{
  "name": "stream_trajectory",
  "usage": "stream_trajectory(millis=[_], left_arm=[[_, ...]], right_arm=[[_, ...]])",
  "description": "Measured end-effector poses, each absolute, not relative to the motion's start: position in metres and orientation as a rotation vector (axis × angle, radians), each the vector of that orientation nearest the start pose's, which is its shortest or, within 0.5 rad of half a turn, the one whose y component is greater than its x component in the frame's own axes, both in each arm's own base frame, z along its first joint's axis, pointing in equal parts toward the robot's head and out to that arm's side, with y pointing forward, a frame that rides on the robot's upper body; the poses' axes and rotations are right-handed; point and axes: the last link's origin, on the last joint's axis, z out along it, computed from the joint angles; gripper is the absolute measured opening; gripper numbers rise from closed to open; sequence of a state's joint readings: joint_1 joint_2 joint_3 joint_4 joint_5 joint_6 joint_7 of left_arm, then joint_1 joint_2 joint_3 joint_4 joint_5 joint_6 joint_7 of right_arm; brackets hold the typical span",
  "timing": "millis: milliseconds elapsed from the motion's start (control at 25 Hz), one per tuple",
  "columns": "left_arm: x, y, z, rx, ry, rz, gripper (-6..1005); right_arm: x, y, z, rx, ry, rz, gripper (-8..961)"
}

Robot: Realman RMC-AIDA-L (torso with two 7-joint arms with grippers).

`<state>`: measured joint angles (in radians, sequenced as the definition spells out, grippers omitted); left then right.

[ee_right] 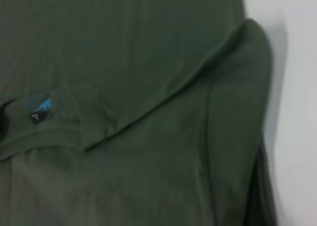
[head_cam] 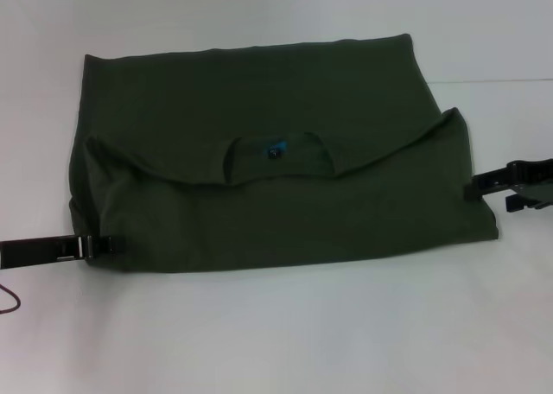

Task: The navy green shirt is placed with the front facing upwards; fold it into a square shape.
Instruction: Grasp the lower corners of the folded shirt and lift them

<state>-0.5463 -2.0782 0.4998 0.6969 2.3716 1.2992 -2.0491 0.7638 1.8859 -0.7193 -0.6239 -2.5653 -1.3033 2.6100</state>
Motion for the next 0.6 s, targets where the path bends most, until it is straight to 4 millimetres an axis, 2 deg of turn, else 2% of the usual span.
stream_trajectory(millis=[600], left_arm=[[-0.329,0.345,0.017,-2.201,-1.536,-0.398,51]], right_arm=[[0.294,0.407,0.04,-2.04,1.792,0.044,894]])
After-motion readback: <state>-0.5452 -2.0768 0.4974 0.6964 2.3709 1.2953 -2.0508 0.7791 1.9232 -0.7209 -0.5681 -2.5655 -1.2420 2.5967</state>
